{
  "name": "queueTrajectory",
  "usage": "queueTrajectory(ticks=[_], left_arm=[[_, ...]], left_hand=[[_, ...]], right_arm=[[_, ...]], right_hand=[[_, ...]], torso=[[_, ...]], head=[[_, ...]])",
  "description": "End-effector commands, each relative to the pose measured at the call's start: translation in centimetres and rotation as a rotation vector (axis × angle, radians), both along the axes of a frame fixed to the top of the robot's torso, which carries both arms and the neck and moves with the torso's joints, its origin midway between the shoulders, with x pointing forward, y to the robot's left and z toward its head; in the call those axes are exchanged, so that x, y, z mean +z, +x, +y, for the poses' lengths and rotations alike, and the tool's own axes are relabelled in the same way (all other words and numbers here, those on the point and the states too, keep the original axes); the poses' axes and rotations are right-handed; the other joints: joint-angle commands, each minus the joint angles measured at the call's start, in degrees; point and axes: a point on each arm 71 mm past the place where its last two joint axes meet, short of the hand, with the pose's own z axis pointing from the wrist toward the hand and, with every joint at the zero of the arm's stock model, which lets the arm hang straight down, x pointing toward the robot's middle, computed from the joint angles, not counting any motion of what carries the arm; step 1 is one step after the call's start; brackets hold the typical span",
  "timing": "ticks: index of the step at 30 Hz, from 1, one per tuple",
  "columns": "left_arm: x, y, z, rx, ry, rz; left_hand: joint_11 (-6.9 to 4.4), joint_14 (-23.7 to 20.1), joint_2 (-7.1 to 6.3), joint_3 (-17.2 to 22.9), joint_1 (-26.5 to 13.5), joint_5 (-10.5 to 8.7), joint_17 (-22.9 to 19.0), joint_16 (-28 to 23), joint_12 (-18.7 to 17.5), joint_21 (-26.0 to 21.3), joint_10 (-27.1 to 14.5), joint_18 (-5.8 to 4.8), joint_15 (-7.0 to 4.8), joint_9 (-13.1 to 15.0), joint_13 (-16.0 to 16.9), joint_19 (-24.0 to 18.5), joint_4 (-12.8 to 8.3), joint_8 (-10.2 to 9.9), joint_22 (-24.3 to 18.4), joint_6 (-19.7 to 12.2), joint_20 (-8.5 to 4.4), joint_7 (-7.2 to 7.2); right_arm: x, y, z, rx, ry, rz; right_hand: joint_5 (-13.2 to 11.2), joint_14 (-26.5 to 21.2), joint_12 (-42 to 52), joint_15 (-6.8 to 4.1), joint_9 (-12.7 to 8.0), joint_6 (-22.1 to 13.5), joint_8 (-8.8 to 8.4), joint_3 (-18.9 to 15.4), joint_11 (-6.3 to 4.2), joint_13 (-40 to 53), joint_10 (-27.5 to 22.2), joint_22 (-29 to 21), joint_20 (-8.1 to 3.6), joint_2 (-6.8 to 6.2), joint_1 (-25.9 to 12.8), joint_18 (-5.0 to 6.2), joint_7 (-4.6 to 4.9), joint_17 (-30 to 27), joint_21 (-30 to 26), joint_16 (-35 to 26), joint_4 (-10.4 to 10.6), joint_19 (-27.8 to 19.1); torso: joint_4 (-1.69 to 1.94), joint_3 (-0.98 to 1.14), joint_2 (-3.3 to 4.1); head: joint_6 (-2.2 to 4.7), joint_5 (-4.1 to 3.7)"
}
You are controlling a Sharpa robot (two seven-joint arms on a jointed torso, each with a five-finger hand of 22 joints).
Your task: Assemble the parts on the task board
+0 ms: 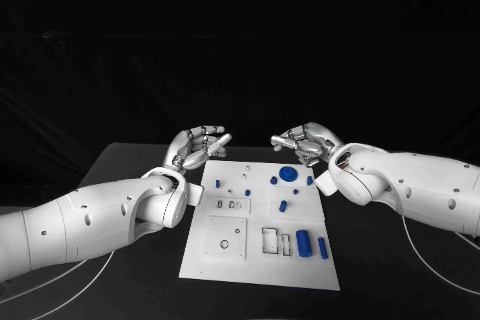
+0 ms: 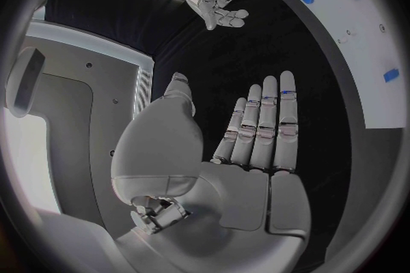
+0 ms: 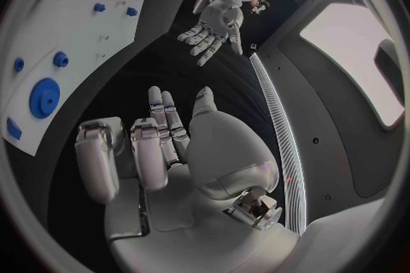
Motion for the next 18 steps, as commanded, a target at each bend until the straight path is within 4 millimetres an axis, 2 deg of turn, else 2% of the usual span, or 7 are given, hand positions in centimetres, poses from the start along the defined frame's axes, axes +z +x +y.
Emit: queueTrajectory(ticks=[1, 3, 8, 10, 13, 18], left_arm=[[0.2, -0.1, -0.6, -0.047, -0.003, -0.001], [0.2, -0.1, -0.6, -0.051, -0.004, 0.003], [0.2, -0.3, -0.5, -0.06, -0.007, 0.016], [0.2, -0.4, -0.4, -0.061, -0.007, 0.02], [0.3, -0.6, -0.2, -0.068, -0.002, 0.03], [0.3, -0.8, -0.1, -0.078, 0.008, 0.034]], left_hand=[[-0.23, 0.47, 1.52, 0.81, 0.02, -0.46, 0.6, -0.98, -0.89, 0.02, 0.85, 0.64, -0.02, 0.52, -0.07, -0.34, -0.07, 1.04, -0.15, 4.12, 0.42, 0.36], [-0.27, 0.46, 1.78, 0.93, 0.08, -0.46, 0.71, -1.02, -0.93, 0.05, 0.99, 0.65, -0.04, 0.54, -0.03, -0.37, -0.08, 1.0, -0.15, 4.37, 0.42, 0.31], [-0.45, 0.39, 2.62, 1.23, 0.31, -0.44, 1.1, -1.18, -1.03, 0.1, 1.56, 0.65, -0.1, 0.65, 0.11, -0.52, -0.13, 0.87, -0.18, 5.24, 0.41, 0.1], [-0.48, 0.4, 2.77, 1.27, 0.34, -0.46, 1.16, -1.19, -1.04, 0.12, 1.66, 0.66, -0.11, 0.66, 0.14, -0.54, -0.14, 0.84, -0.18, 5.35, 0.41, 0.08], [-0.5, 0.36, 2.97, 1.32, 0.41, -0.44, 1.24, -1.24, -1.07, 0.12, 1.75, 0.65, -0.12, 0.67, 0.17, -0.58, -0.16, 0.76, -0.19, 5.44, 0.41, 0.05], [-0.5, 0.26, 3.14, 1.36, 0.44, -0.41, 1.29, -1.32, -1.13, 0.09, 1.78, 0.64, -0.1, 0.66, 0.19, -0.65, -0.16, 0.66, -0.21, 5.47, 0.42, 0.05]], right_arm=[[0.3, 0.5, 0.0, 0.028, -0.219, -0.133], [0.5, 0.9, -0.2, 0.023, -0.295, -0.18], [0.6, 1.7, -0.5, 0.013, -0.437, -0.234], [0.5, 1.8, -0.4, 0.018, -0.483, -0.252], [0.1, 1.8, -0.1, 0.032, -0.568, -0.3], [-0.5, 1.6, 0.5, 0.065, -0.665, -0.351]], right_hand=[[-0.23, 5.65, -2.45, -0.82, -0.23, 2.84, -0.64, 1.04, -0.75, -0.14, 4.19, 15.05, -1.26, -1.13, 2.8, -0.73, -0.93, 13.41, 0.58, 0.39, -1.73, 5.95], [-0.28, 5.81, -3.95, -0.99, -0.41, 3.78, -1.14, 1.85, -1.39, -0.09, 5.42, 15.05, -1.31, -1.58, 4.86, -0.73, -1.46, 14.21, 0.58, 0.59, -2.99, 5.95], [-0.28, 5.98, -8.7, -0.86, -1.42, 3.61, -3.61, 3.48, -1.22, -0.17, 5.67, 15.05, -1.26, -2.12, 8.74, -0.73, -1.62, 15.04, 0.58, 0.79, -5.15, 5.95], [-0.21, 5.98, -10.73, -0.72, -1.89, 3.81, -4.64, 3.92, -0.94, -0.13, 5.99, 15.05, -1.11, -2.37, 9.73, -0.73, -1.56, 15.04, 0.58, 0.79, -5.62, 5.95], [-0.35, 5.98, -13.25, -0.55, -2.43, 4.72, -5.74, 4.64, -1.05, -0.15, 7.08, 15.05, -0.93, -2.44, 11.16, -0.73, -2.02, 15.04, 0.58, 0.79, -6.08, 5.95], [-0.34, 5.98, -14.83, -0.72, -2.78, 5.28, -6.41, 5.02, -1.26, -0.18, 7.73, 15.05, -0.93, -2.67, 12.12, -0.73, -2.32, 15.04, 0.58, 0.79, -6.37, 5.95]], torso=[[0.8, -0.19, 1.25], [0.94, -0.23, 1.61], [1.13, -0.24, 2.77], [1.09, -0.23, 3.17], [0.92, -0.2, 3.8], [1.02, -0.17, 4.08]], head=[[-0.38, -0.82], [-0.58, -1.22], [-0.71, -1.48], [-0.86, -1.39], [-1.22, -1.28], [-1.52, -1.69]])
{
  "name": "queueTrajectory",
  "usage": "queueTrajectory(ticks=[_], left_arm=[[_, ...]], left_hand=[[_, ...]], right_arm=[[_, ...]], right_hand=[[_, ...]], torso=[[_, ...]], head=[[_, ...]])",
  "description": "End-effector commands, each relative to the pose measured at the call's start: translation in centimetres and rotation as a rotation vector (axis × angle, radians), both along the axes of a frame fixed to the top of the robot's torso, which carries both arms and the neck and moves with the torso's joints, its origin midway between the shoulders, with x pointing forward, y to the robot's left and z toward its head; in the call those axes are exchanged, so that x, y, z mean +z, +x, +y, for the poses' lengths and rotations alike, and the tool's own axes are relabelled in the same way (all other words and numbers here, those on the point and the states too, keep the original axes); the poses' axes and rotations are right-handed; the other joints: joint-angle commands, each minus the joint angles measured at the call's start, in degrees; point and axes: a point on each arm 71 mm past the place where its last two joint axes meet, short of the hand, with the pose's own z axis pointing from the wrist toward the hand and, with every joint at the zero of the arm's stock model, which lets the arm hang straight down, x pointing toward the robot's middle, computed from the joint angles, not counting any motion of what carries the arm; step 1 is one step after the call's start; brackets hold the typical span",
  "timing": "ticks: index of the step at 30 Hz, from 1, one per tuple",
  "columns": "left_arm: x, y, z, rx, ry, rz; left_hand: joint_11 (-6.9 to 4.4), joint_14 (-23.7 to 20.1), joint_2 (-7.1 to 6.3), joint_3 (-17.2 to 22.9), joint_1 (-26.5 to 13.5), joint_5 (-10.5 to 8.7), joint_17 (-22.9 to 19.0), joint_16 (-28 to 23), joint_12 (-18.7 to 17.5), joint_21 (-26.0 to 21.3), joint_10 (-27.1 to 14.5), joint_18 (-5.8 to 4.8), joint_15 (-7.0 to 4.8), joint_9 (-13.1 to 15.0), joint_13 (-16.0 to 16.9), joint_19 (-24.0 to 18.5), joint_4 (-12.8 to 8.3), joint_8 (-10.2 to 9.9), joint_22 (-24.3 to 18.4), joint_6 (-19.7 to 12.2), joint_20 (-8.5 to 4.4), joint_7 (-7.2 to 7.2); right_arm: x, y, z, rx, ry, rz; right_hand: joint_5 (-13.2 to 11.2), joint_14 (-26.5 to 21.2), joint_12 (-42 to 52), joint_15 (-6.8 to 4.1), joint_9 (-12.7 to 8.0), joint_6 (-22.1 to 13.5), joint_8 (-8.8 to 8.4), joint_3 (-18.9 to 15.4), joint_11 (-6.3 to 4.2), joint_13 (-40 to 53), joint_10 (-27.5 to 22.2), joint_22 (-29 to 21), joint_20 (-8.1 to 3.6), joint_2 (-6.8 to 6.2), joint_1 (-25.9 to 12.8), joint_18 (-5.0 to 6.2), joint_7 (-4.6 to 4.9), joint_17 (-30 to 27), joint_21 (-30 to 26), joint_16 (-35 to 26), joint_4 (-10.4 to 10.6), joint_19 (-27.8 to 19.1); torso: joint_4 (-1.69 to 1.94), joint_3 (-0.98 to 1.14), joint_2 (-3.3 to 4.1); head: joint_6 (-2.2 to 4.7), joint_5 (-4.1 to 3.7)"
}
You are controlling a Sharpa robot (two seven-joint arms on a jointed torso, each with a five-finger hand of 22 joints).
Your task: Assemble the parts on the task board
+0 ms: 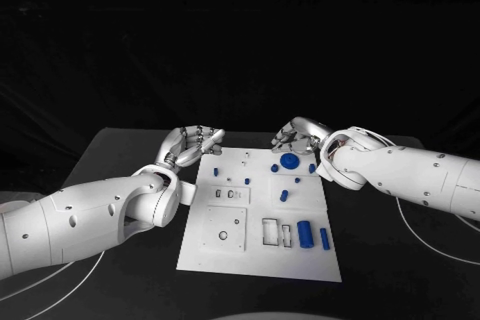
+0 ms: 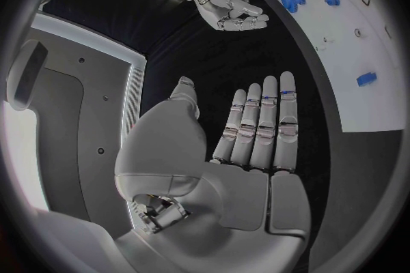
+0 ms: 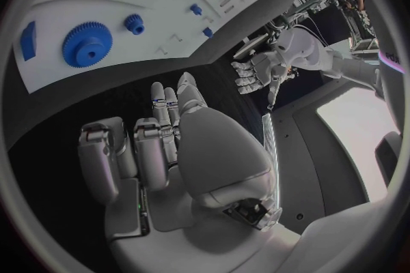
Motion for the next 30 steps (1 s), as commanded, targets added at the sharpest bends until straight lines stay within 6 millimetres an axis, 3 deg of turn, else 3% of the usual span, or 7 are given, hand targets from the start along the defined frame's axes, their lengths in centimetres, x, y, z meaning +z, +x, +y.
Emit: queueTrajectory(ticks=[1, 5, 9, 14, 20, 24, 30], left_arm=[[0.2, -0.2, -0.3, -0.043, 0.008, 0.007], [0.2, -0.4, -0.1, -0.048, 0.013, 0.012], [0.3, -0.4, 0.0, -0.051, 0.025, 0.009], [0.4, -0.5, 0.0, -0.057, 0.049, -0.006], [0.5, -0.4, 0.1, -0.053, 0.062, -0.018], [0.5, -0.3, 0.2, -0.048, 0.066, -0.022], [0.4, -0.2, 0.3, -0.044, 0.069, -0.023]], left_hand=[[-0.02, 0.01, 0.71, 0.34, 0.04, -0.09, 0.09, -0.31, -0.42, 0.08, 0.33, 0.64, -0.09, 0.06, 0.09, -0.43, 0.02, -0.3, -0.08, 0.39, 0.15, 0.04], [-0.01, -0.11, 1.01, 0.4, 0.12, -0.06, 0.17, -0.42, -0.51, 0.04, 0.36, 0.64, -0.06, 0.05, 0.12, -0.53, 0.01, -0.45, -0.11, 0.47, 0.17, 0.04], [-0.02, -0.15, 1.84, 0.63, 0.77, 0.1, 0.43, -0.54, -0.71, 0.06, 0.43, 0.65, -0.05, 0.03, 0.18, -0.63, -0.09, -0.81, -0.15, 0.66, 0.2, 0.04], [-0.04, -0.17, 2.54, 0.64, 2.66, 1.13, 0.93, -0.73, -0.96, 0.15, 0.61, 0.67, -0.05, 0.03, 0.3, -0.7, -0.2, -1.44, -0.2, 1.07, 0.22, 0.0], [0.01, -0.23, 2.39, 0.3, 5.95, 2.32, 1.55, -0.99, -1.2, 0.28, 0.45, 0.67, -0.03, 0.0, 0.38, -0.77, -0.24, -2.32, -0.27, 1.37, 0.23, 0.03], [0.02, -0.22, 2.05, 0.06, 7.73, 3.09, 1.88, -1.1, -1.21, 0.36, 0.43, 0.67, -0.03, 0.01, 0.44, -0.82, -0.24, -2.72, -0.3, 1.58, 0.24, 0.02], [0.0, -0.26, 2.31, 0.04, 8.29, 3.51, 2.03, -1.17, -1.19, 0.38, 0.46, 0.67, -0.03, 0.02, 0.48, -0.86, -0.18, -2.89, -0.33, 1.72, 0.25, -0.01]], right_arm=[[-0.3, -0.1, 0.4, 0.033, -0.193, -0.097], [-0.7, -0.2, 0.8, 0.045, -0.263, -0.106], [-1.2, -0.2, 1.0, 0.044, -0.302, -0.1], [-1.8, -0.1, 1.2, 0.05, -0.334, -0.085], [-2.4, -0.2, 1.5, 0.057, -0.367, -0.067], [-2.6, -0.3, 1.5, 0.058, -0.39, -0.059], [-2.9, -0.3, 1.6, 0.063, -0.41, -0.04]], right_hand=[[-0.34, 6.06, -0.99, -0.1, -0.21, 0.56, -0.61, 0.43, -0.08, -0.08, 0.58, 15.06, 0.06, -0.29, 0.83, -0.37, -0.02, 15.06, 0.2, 0.23, -0.18, 5.99], [-0.37, 6.06, -2.01, -0.32, -0.48, 0.56, -1.15, 0.56, -0.27, -0.09, 0.6, 15.06, -0.1, -0.41, 1.15, -0.37, -0.19, 15.06, 0.2, 0.23, -0.19, 5.99], [-0.38, 6.06, -2.77, -0.45, -0.7, 0.42, -1.61, 0.66, -0.35, -0.09, 0.55, 15.06, -0.24, -0.5, 1.35, -0.37, -0.19, 15.06, 0.2, 0.23, -0.18, 5.99], [-0.39, 6.06, -3.53, -0.41, -0.98, 0.14, -2.19, 0.63, -0.22, -0.07, 0.59, 15.06, -0.28, -0.57, 1.18, -0.37, 0.06, 15.06, 0.2, 0.23, 0.09, 5.99], [-0.4, 6.06, -4.16, -0.33, -1.24, -0.21, -2.75, 0.6, -0.12, -0.04, 0.58, 15.06, -0.24, -0.65, 1.01, -0.37, 0.25, 15.06, 0.2, 0.23, 0.34, 5.99], [-0.41, 6.06, -4.35, -0.32, -1.31, -0.26, -2.9, 0.72, -0.11, -0.03, 0.64, 15.06, -0.23, -0.47, 1.03, -0.37, 0.25, 15.06, 0.2, 0.23, 0.42, 5.99], [-0.43, 6.06, -4.73, -0.31, -1.48, -0.53, -3.27, 0.61, -0.07, -0.03, 0.66, 15.06, -0.21, -0.65, 0.85, -0.37, 0.33, 15.06, 0.2, 0.23, 0.61, 5.99]], torso=[[0.0, 0.06, 0.69], [-0.02, 0.07, 0.89], [0.22, 0.03, 0.87], [0.13, 0.01, 0.74], [0.1, -0.02, 0.65], [0.23, -0.05, 0.66], [0.12, -0.01, 0.71]], head=[[-0.35, -0.45], [-0.67, -0.84], [-0.96, -1.31], [-1.24, -1.27], [-1.35, -1.48], [-1.15, -2.14], [-0.91, -1.91]])
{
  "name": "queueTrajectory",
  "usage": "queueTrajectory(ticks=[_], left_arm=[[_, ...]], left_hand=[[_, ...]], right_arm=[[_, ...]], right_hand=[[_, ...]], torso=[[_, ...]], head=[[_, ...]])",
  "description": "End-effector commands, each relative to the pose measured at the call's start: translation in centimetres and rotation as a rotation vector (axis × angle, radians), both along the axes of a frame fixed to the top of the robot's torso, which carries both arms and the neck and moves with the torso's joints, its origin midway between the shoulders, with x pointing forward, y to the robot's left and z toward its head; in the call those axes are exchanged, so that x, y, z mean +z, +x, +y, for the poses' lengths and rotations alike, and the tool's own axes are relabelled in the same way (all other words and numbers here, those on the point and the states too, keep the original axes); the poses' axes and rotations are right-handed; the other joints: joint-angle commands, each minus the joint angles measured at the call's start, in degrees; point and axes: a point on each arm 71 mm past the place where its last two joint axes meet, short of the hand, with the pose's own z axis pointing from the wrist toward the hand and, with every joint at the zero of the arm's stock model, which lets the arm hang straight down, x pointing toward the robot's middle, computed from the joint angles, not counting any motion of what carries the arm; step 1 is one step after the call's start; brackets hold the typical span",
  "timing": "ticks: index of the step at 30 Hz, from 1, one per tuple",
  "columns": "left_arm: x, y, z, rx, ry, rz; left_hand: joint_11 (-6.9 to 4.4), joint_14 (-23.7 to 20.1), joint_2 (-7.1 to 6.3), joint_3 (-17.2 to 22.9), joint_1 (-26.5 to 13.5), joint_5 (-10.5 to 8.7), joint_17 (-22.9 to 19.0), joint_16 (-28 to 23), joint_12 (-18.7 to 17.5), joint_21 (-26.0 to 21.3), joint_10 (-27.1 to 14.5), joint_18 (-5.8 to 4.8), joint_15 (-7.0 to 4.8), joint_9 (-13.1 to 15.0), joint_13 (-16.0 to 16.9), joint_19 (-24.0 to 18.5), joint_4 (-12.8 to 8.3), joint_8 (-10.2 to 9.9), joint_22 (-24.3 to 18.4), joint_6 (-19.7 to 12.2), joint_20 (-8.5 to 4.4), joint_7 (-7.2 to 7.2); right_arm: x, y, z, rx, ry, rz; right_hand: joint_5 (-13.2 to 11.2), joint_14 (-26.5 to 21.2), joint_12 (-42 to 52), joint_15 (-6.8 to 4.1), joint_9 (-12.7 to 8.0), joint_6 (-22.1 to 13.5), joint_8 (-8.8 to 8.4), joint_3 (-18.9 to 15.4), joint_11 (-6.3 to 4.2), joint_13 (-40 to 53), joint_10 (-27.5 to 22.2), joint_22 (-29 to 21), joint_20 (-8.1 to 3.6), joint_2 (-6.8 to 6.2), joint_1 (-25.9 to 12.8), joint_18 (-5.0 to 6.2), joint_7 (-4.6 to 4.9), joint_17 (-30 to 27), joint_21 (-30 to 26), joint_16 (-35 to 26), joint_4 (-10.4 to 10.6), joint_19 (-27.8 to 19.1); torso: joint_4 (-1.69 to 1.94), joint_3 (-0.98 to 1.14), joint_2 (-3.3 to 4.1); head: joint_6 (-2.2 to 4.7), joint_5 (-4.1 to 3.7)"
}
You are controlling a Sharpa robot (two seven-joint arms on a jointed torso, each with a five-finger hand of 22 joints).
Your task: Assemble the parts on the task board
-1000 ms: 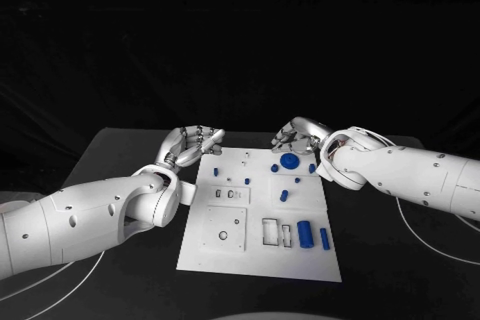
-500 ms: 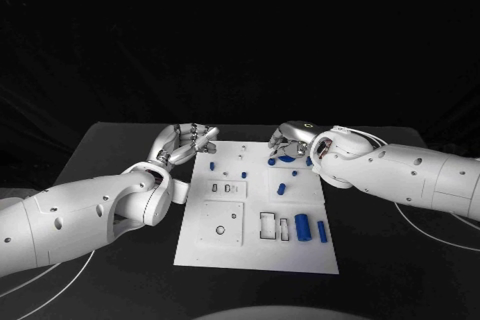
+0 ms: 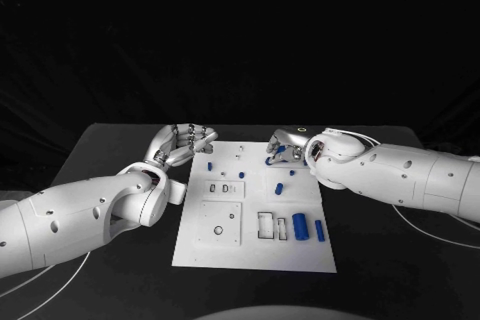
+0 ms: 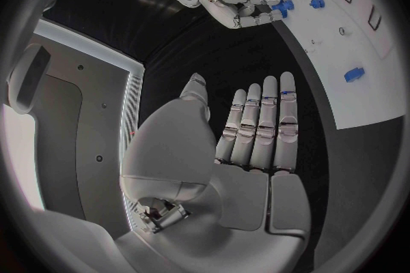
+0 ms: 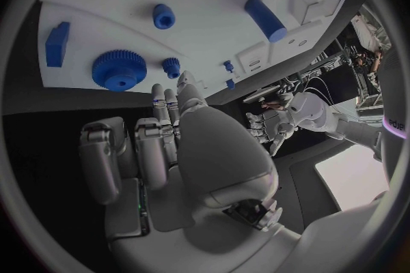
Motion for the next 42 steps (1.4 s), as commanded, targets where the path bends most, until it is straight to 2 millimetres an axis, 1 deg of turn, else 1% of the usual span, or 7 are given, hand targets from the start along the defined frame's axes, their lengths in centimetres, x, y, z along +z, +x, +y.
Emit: queueTrajectory(ticks=[1, 4, 8, 13, 17, 36, 42], left_arm=[[0.2, 0.1, -0.3, -0.016, 0.006, -0.015], [0.2, 0.1, -0.3, -0.016, 0.006, -0.016], [0.2, 0.1, -0.3, -0.014, 0.007, -0.018], [0.2, 0.1, -0.2, -0.01, 0.008, -0.02], [0.2, 0.1, -0.1, -0.007, 0.009, -0.02], [0.2, 0.1, 0.2, 0.006, 0.013, -0.024], [0.2, 0.1, 0.2, 0.01, 0.014, -0.024]], left_hand=[[0.18, -0.25, 0.03, -0.17, 0.54, 0.43, 0.08, -0.3, -0.18, 0.38, 0.28, 0.68, -0.03, 0.04, 0.1, -0.24, 0.07, -0.23, -0.08, 0.49, 0.05, -0.01], [0.18, -0.26, 0.14, -0.18, 0.56, 0.47, 0.1, -0.32, -0.18, 0.38, 0.27, 0.68, -0.03, 0.04, 0.1, -0.25, 0.09, -0.27, -0.08, 0.5, 0.05, -0.01], [0.17, -0.32, 0.41, -0.2, 0.55, 0.53, 0.14, -0.36, -0.17, 0.38, 0.29, 0.67, -0.02, 0.04, 0.12, -0.29, 0.13, -0.33, -0.09, 0.55, 0.06, -0.02], [0.19, -0.67, 0.65, -0.39, 0.55, 0.54, 0.2, -0.56, -0.17, 0.26, 0.3, 0.62, 0.07, 0.05, 0.15, -0.55, 0.12, -0.49, -0.17, 0.63, 0.13, -0.02], [0.21, -0.91, 0.75, -0.53, 0.56, 0.54, 0.24, -0.69, -0.18, 0.18, 0.29, 0.6, 0.13, 0.05, 0.16, -0.73, 0.11, -0.59, -0.22, 0.67, 0.17, -0.01], [0.24, -1.43, 0.94, -0.82, 0.6, 0.58, 0.32, -0.95, -0.17, 0.0, 0.32, 0.58, 0.25, 0.06, 0.2, -1.11, 0.1, -0.77, -0.34, 0.8, 0.29, 0.01], [0.24, -1.57, 0.99, -0.89, 0.6, 0.6, 0.34, -1.02, -0.17, -0.04, 0.33, 0.58, 0.28, 0.07, 0.21, -1.21, 0.1, -0.82, -0.37, 0.83, 0.32, 0.02]], right_arm=[[-0.4, 0.0, 0.0, 0.002, -0.061, 0.022], [-0.5, 0.1, 0.1, -0.008, -0.072, 0.031], [-0.8, 0.3, 0.2, -0.023, -0.091, 0.044], [-1.2, 0.3, 0.5, -0.029, -0.109, 0.052], [-1.4, 0.2, 0.8, -0.027, -0.114, 0.054], [-1.5, 0.3, 1.3, -0.021, -0.111, 0.049], [-1.5, 0.3, 1.3, -0.019, -0.108, 0.046]], right_hand=[[-0.22, 6.07, -0.4, -0.32, -0.09, -0.36, -0.38, 0.0, 0.14, -0.03, 0.46, 15.08, -0.21, -0.31, 0.01, -0.38, 0.11, 15.08, 0.25, 0.23, 0.28, 5.99], [-0.21, 6.07, -0.53, -0.33, -0.15, -0.45, -0.51, 0.04, 0.13, -0.03, 0.48, 15.08, -0.21, -0.31, 0.07, -0.38, 0.09, 15.08, 0.25, 0.23, 0.27, 5.99], [-0.21, 6.07, -0.7, -0.4, -0.2, -0.51, -0.65, 0.17, 0.08, -0.02, 0.52, 15.08, -0.24, -0.22, 0.23, -0.38, 0.01, 15.08, 0.25, 0.23, 0.23, 5.99], [-0.21, 6.07, -0.92, -0.48, -0.24, -0.39, -0.76, 0.46, -0.06, 0.0, 0.77, 15.08, -0.3, 0.03, 0.58, -0.38, -0.13, 15.08, 0.25, 0.23, 0.15, 5.99], [-0.2, 6.07, -1.03, -0.56, -0.27, -0.28, -0.84, 0.65, -0.15, 0.01, 1.09, 15.08, -0.35, 0.23, 0.75, -0.38, -0.22, 15.08, 0.25, 0.23, 0.16, 5.99], [-0.16, 6.07, -2.03, -1.18, -0.31, 0.88, -1.11, 2.02, -0.81, -0.03, 3.14, 15.08, -0.92, 1.44, 1.95, -0.38, -0.79, 15.08, 0.25, 0.23, 0.31, 5.99], [-0.16, 6.07, -2.46, -2.04, 0.04, 3.12, -0.43, 3.53, -1.7, -0.04, 5.21, 15.08, -1.6, 2.48, 3.48, -0.38, -1.71, 15.08, 0.25, 0.23, -0.05, 5.99]], torso=[[-0.02, 0.01, 0.05], [0.09, 0.01, -0.02], [-0.04, 0.06, -0.01], [0.06, 0.09, -0.04], [-0.03, 0.05, -0.09], [-0.05, 0.04, -0.17], [-0.08, 0.02, -0.22]], head=[[0.21, 0.1], [0.08, 0.0], [-0.14, 0.84], [-0.32, 1.05], [-0.9, 1.91], [-1.35, 1.83], [-1.43, 1.81]])
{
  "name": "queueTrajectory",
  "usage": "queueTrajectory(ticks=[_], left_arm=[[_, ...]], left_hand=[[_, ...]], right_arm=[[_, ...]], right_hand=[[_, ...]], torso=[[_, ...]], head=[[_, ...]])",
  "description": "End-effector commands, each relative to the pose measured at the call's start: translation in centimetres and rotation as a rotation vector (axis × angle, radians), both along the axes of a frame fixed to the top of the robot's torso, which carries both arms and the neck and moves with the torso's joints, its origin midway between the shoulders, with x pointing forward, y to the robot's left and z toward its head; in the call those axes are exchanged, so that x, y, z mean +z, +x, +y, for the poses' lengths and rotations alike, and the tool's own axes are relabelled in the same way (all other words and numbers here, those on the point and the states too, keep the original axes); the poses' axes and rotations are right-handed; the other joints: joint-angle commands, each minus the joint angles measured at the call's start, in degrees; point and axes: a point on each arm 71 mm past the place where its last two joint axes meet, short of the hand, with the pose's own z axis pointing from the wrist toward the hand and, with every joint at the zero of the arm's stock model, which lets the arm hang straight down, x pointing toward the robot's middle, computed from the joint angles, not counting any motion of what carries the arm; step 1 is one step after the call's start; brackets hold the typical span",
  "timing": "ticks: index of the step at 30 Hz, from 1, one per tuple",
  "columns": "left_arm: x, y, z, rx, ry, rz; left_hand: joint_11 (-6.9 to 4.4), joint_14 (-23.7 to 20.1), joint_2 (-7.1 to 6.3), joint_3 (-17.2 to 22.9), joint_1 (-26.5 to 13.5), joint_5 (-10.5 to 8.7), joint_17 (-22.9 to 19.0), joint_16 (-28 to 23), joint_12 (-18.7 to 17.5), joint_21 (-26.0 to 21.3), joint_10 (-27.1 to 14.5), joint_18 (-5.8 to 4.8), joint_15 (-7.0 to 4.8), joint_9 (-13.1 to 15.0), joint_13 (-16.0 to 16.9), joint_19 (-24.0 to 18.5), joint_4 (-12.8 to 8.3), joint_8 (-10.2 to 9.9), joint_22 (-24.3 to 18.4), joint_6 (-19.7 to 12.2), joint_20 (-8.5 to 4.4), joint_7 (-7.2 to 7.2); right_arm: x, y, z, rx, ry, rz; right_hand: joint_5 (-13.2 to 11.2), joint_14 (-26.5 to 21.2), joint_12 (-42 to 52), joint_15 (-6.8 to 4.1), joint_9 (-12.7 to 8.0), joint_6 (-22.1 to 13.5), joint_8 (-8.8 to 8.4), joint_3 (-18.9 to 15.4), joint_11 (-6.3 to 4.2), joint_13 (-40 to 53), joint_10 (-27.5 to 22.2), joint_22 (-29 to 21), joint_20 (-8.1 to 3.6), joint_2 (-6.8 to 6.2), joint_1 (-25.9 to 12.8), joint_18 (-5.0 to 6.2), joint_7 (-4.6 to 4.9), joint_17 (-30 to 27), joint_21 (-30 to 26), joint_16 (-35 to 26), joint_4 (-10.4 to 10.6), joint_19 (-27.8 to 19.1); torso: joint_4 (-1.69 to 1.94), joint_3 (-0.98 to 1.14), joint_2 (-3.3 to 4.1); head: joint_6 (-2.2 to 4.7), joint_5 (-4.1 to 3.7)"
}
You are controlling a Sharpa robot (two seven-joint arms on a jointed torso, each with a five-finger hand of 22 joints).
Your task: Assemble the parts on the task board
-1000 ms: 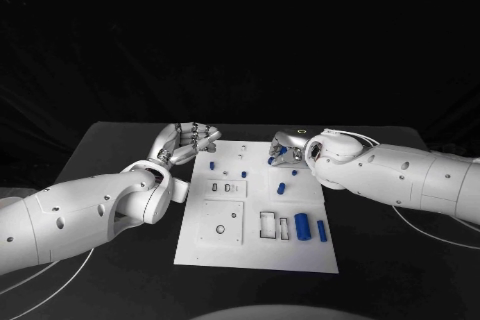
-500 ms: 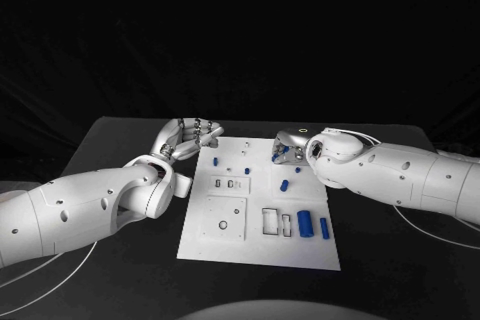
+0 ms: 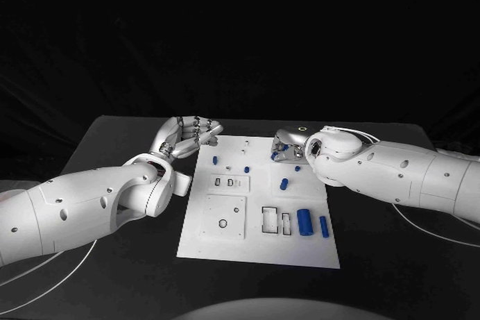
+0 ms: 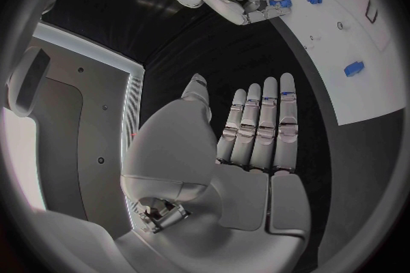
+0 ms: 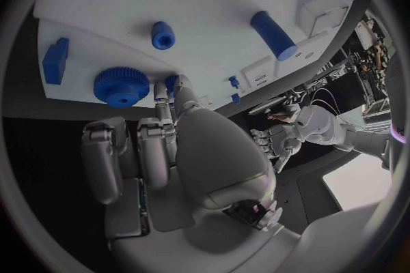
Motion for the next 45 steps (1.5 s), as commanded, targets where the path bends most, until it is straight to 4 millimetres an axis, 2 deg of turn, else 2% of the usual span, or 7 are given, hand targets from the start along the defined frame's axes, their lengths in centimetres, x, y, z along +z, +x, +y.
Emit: queueTrajectory(ticks=[1, 11, 18, 24, 29, 39, 45], left_arm=[[0.2, 0.0, -0.1, -0.001, 0.002, -0.015], [0.2, 0.1, 0.1, 0.006, 0.005, -0.017], [0.2, 0.1, 0.2, 0.01, 0.007, -0.017], [0.2, 0.2, 0.3, 0.01, 0.007, -0.018], [0.2, 0.2, 0.2, 0.007, 0.006, -0.019], [0.4, 0.2, 0.1, 0.007, 0.005, -0.023], [0.7, 0.2, 0.0, 0.003, 0.003, -0.028]], left_hand=[[0.24, -0.32, 0.4, -0.43, 0.01, 0.37, 0.09, -0.39, -0.17, -0.04, 0.34, 0.58, -0.12, 0.08, 0.07, -0.38, -0.05, -0.3, -0.05, 0.44, -0.09, 0.02], [0.24, -0.4, 0.46, -0.46, 0.03, 0.39, 0.11, -0.43, -0.17, -0.07, 0.34, 0.58, -0.1, 0.08, 0.08, -0.45, -0.06, -0.34, -0.07, 0.46, -0.07, 0.02], [0.24, -0.44, 0.48, -0.48, 0.04, 0.41, 0.12, -0.45, -0.17, -0.09, 0.35, 0.58, -0.09, 0.08, 0.09, -0.48, -0.06, -0.35, -0.08, 0.47, -0.05, 0.02], [0.24, -0.45, 0.48, -0.49, 0.04, 0.41, 0.12, -0.45, -0.17, -0.09, 0.35, 0.58, -0.09, 0.08, 0.09, -0.48, -0.06, -0.35, -0.08, 0.47, -0.05, 0.02], [0.24, -0.5, 0.52, -0.51, 0.06, 0.43, 0.13, -0.47, -0.16, -0.11, 0.36, 0.58, -0.07, 0.09, 0.09, -0.53, -0.07, -0.38, -0.09, 0.49, -0.04, 0.02], [0.24, -0.5, 0.52, -0.51, 0.06, 0.43, 0.13, -0.47, -0.16, -0.11, 0.36, 0.58, -0.07, 0.09, 0.09, -0.53, -0.07, -0.38, -0.09, 0.49, -0.04, 0.02], [0.25, -0.58, 0.58, -0.55, 0.08, 0.47, 0.15, -0.51, -0.16, -0.14, 0.36, 0.58, -0.06, 0.09, 0.1, -0.59, -0.07, -0.41, -0.11, 0.51, -0.01, 0.02]], right_arm=[[-0.2, -0.1, 0.0, 0.006, -0.017, 0.004], [0.2, -0.2, -0.1, 0.011, 0.057, -0.035], [1.3, 0.0, -0.2, -0.009, 0.207, -0.1], [2.4, 0.4, 0.5, 0.007, 0.279, -0.174], [3.0, 0.8, 1.4, 0.029, 0.284, -0.198], [3.3, 1.7, 2.9, 0.067, 0.229, -0.227], [3.2, 2.4, 3.5, 0.071, 0.197, -0.239]], right_hand=[[-0.12, 6.09, -0.47, -0.69, 0.45, 1.46, 0.79, 0.75, -0.3, -0.02, 1.1, 15.06, -0.75, 0.46, 1.2, -0.39, -0.43, 15.1, 0.25, 0.24, -0.19, 6.1], [-0.09, 6.09, -1.12, -1.21, 0.95, 4.08, 1.6, 1.95, -0.93, -0.04, 4.1, 15.06, -1.43, 0.45, 1.9, -0.39, -0.96, 15.1, 0.25, 0.24, -0.31, 6.1], [-0.08, 6.09, -1.57, -0.92, 1.03, 4.52, 1.59, 2.11, -0.76, -0.05, 4.88, 15.06, -1.34, 0.07, 1.82, -0.39, -0.77, 15.1, 0.25, 0.24, -0.13, 6.1], [-0.07, 6.09, -1.85, -0.76, 1.04, 4.57, 1.52, 2.12, -0.63, -0.07, 5.03, 15.06, -1.23, -0.2, 1.81, -0.39, -0.63, 15.1, 0.25, 0.24, -0.08, 6.1], [-0.06, 6.09, -2.41, -0.57, 1.01, 4.53, 1.33, 2.4, -0.49, -0.1, 4.97, 15.06, -1.06, -0.43, 2.18, -0.39, -0.53, 15.1, 0.25, 0.24, -0.21, 6.1], [-0.07, 6.09, -2.96, -0.47, 0.95, 4.38, 1.07, 2.53, -0.41, -0.11, 4.82, 15.06, -0.94, -0.65, 2.22, -0.39, -0.49, 15.1, 0.25, 0.24, -0.1, 6.1], [-0.07, 6.09, -3.2, -0.44, 0.91, 4.28, 0.94, 2.59, -0.42, -0.11, 4.72, 15.06, -0.89, -0.73, 2.21, -0.39, -0.51, 15.1, 0.25, 0.24, -0.03, 6.1]], torso=[[-0.01, -0.02, -0.02], [0.06, 0.0, -0.03], [0.03, -0.01, 0.03], [0.06, -0.03, 0.15], [0.23, -0.15, 0.46], [0.42, -0.47, 1.34], [0.9, -0.65, 2.02]], head=[[-0.04, -0.02], [0.03, 0.04], [0.36, 0.26], [0.71, 0.44], [1.13, 0.26], [1.71, 0.44], [1.99, 0.48]])
